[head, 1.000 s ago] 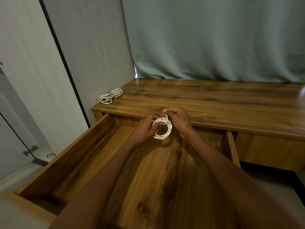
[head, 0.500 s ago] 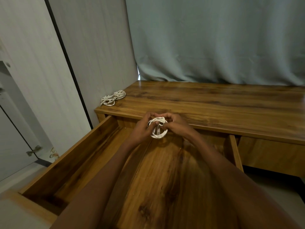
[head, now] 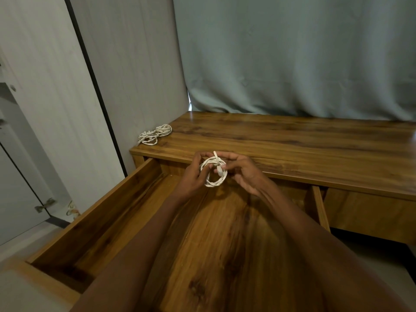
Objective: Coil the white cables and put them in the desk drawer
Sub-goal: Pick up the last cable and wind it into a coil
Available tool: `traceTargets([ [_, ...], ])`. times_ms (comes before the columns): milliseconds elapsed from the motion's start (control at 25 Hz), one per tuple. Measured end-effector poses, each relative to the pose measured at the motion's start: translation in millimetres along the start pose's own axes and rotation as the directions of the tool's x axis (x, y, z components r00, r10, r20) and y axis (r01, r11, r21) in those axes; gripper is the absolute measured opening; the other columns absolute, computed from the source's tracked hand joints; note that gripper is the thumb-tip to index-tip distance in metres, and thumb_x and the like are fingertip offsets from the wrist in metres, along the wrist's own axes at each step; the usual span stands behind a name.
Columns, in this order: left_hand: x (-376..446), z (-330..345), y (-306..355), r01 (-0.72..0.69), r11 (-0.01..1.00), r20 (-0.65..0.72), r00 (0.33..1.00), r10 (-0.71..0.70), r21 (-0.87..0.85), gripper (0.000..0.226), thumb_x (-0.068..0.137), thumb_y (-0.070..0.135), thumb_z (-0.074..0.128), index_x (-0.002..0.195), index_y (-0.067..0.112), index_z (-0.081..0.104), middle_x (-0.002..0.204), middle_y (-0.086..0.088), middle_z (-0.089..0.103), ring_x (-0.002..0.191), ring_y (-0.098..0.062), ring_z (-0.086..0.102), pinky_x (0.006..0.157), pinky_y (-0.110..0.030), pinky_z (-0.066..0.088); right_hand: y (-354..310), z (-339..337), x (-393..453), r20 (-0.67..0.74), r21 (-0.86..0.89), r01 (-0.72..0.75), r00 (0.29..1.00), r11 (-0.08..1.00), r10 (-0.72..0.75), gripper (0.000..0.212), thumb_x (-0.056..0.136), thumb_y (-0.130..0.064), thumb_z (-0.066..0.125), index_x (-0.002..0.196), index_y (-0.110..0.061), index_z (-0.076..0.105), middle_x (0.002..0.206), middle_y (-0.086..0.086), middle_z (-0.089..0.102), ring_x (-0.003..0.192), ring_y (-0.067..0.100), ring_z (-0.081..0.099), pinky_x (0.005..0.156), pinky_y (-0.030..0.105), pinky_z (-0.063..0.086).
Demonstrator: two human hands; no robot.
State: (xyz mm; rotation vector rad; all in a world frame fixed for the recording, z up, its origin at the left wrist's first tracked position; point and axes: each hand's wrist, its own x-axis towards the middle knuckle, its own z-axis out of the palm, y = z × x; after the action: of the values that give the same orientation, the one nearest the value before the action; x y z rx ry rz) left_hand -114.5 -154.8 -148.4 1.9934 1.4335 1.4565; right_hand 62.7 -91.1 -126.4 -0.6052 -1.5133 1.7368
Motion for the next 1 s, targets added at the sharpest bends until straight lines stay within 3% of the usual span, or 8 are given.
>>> traceTargets([
  [160, -2.9, -0.3, 6.5, -0.042, 0.999, 0.019, 0.999, 0.042, 0.023, 0.032, 0.104, 0.021, 0.048, 0.136, 0.026, 0.042, 0.097, 0.009, 0.069, 0.083, -0.009, 0.069, 0.068, -0.029, 0.056, -0.7, -6.8, -1.3, -0.015, -0.226, 0.060, 0.998, 0.972, -0.065, 0.049, 0.080, 0.009, 0.055, 0.119, -0.016, 0.071, 0.115, 0.012, 0.075, 0.103, 0.029, 0.071, 0.094, 0.043, 0.053],
  [280, -1.5, -1.3, 4.4, -0.037, 0.999, -0.013, 0.999, 0.038, 0.009, 0.030, 0.104, 0.019, 0.048, 0.134, 0.023, 0.046, 0.095, 0.008, 0.070, 0.081, -0.005, 0.068, 0.068, -0.021, 0.051, 3.9, -2.6, 0.5, 0.002, -0.381, 0.148, 0.987, 0.913, -0.159, 0.056, 0.086, 0.008, 0.058, 0.131, -0.026, 0.064, 0.118, 0.027, 0.069, 0.105, 0.044, 0.066, 0.090, 0.047, 0.050],
  [440, 2.6, -3.7, -2.8, 0.004, 1.000, 0.002, 1.000, -0.004, 0.021, 0.026, 0.104, 0.021, 0.048, 0.129, 0.025, 0.048, 0.098, 0.008, 0.070, 0.082, -0.007, 0.069, 0.068, -0.024, 0.053, 12.2, 1.5, 2.7, 0.114, -0.391, 0.170, 0.984, 0.904, -0.136, 0.073, 0.088, 0.015, 0.060, 0.149, -0.020, 0.039, 0.119, 0.012, 0.067, 0.100, 0.020, 0.064, 0.084, 0.033, 0.052],
  [640, 6.5, -8.3, -7.9, 0.054, 0.999, 0.021, 0.998, -0.054, -0.005, 0.024, 0.104, 0.025, 0.047, 0.127, 0.020, 0.051, 0.103, 0.004, 0.068, 0.087, -0.010, 0.067, 0.073, -0.029, 0.053, 20.1, 7.4, 5.6, 0.045, -0.492, 0.250, 0.964, 0.834, -0.262, 0.059, 0.093, -0.007, 0.068, 0.147, -0.018, 0.048, 0.128, 0.004, 0.067, 0.113, 0.013, 0.064, 0.095, 0.029, 0.052],
  [760, 8.2, -11.1, -15.2, 0.070, 0.993, 0.050, 0.996, -0.075, 0.096, 0.032, 0.099, 0.036, 0.046, 0.121, 0.015, 0.057, 0.104, 0.001, 0.067, 0.093, -0.014, 0.065, 0.080, -0.038, 0.050, 22.1, 4.9, 0.6, 0.044, -0.800, 0.272, 0.915, 0.535, -0.400, 0.054, 0.096, -0.040, 0.062, 0.148, -0.041, 0.044, 0.117, -0.003, 0.070, 0.097, 0.016, 0.067, 0.084, 0.038, 0.057],
  [840, 9.8, -9.4, -17.8, 0.085, 0.987, 0.070, 0.993, -0.095, 0.137, 0.033, 0.100, 0.037, 0.046, 0.117, 0.012, 0.059, 0.099, -0.003, 0.067, 0.087, -0.016, 0.064, 0.076, -0.040, 0.050, 23.4, 4.3, -3.6, 0.077, -0.926, 0.239, 0.877, 0.292, -0.475, 0.048, 0.099, -0.049, 0.052, 0.145, -0.040, 0.047, 0.122, -0.007, 0.064, 0.096, 0.013, 0.064, 0.079, 0.039, 0.055],
  [920, 10.0, -6.0, -14.2, 0.099, 0.986, 0.088, 0.990, -0.112, 0.134, 0.024, 0.103, 0.032, 0.047, 0.113, 0.013, 0.058, 0.093, 0.000, 0.065, 0.079, -0.009, 0.061, 0.070, -0.036, 0.047, 24.4, 7.5, -5.5, 0.092, -0.945, 0.239, 0.850, 0.224, -0.518, 0.041, 0.103, -0.046, 0.046, 0.140, -0.031, 0.054, 0.132, -0.009, 0.055, 0.106, 0.013, 0.062, 0.081, 0.040, 0.055],
  [1000, 9.1, -3.2, -5.8, 0.107, 0.990, 0.092, 0.989, -0.115, 0.088, 0.018, 0.104, 0.029, 0.048, 0.118, 0.020, 0.054, 0.096, 0.009, 0.065, 0.079, -0.002, 0.062, 0.069, -0.030, 0.047, 25.9, 8.3, -2.7, 0.102, -0.930, 0.277, 0.825, 0.241, -0.556, 0.037, 0.105, -0.039, 0.044, 0.136, -0.025, 0.059, 0.139, -0.008, 0.051, 0.116, 0.012, 0.058, 0.088, 0.037, 0.053],
])
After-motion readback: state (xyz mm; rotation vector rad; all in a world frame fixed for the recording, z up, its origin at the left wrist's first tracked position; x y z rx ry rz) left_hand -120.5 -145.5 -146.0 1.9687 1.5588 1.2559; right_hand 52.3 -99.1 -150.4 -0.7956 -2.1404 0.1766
